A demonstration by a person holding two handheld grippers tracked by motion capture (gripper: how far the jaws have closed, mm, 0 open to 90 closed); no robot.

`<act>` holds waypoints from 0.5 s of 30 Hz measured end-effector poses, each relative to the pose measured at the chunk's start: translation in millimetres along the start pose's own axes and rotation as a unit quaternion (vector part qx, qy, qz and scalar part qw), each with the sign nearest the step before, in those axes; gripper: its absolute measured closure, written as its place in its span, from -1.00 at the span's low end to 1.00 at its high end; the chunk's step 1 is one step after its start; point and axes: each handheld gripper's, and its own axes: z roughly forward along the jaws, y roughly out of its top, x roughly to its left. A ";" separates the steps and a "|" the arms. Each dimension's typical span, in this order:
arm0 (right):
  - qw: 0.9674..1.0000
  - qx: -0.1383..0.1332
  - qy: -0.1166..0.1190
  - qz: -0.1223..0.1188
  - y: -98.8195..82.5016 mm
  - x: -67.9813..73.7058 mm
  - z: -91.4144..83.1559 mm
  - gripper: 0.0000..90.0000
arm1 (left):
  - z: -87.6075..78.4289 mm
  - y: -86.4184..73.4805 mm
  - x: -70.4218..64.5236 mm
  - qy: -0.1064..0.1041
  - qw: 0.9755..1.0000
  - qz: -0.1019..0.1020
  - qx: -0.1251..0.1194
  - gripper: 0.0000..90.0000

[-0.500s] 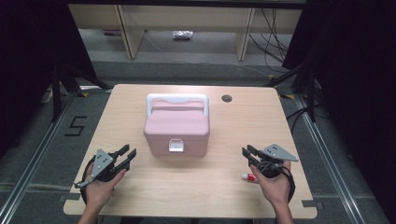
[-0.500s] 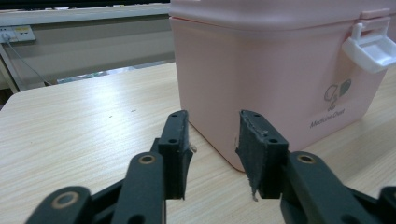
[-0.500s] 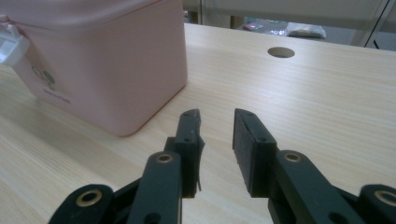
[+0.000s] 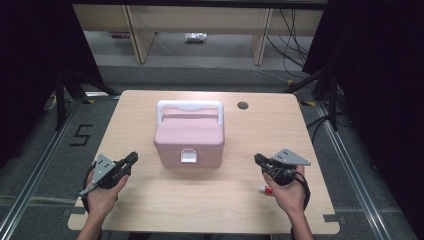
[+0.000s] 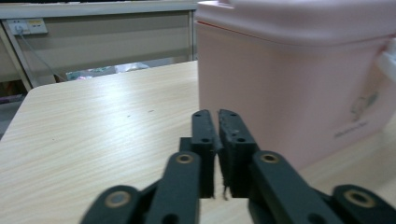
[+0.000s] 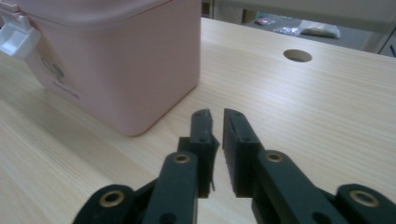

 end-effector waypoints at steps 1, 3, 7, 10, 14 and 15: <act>1.000 0.000 0.000 0.000 0.0 0.0 0.0 0.92 | 1.8 2.9 2.4 0.001 1.000 -0.003 0.005 0.95; 1.000 0.009 0.002 -0.011 3.2 2.5 5.5 0.97 | 6.3 8.7 4.6 -0.001 1.000 -0.002 0.008 0.99; 0.999 0.015 0.017 -0.022 10.5 5.7 16.1 1.00 | 16.9 17.3 5.7 -0.012 1.000 0.002 0.011 1.00; 0.999 0.023 0.030 -0.019 16.1 9.3 25.2 1.00 | 25.2 20.1 4.8 -0.020 1.000 0.004 0.010 1.00; 0.999 0.029 0.042 -0.012 24.0 16.6 38.1 1.00 | 33.4 21.6 5.2 -0.025 1.000 0.008 0.017 1.00; 0.998 0.030 0.043 -0.022 26.1 17.3 41.0 1.00 | 35.5 21.6 5.1 -0.029 0.999 0.008 0.017 1.00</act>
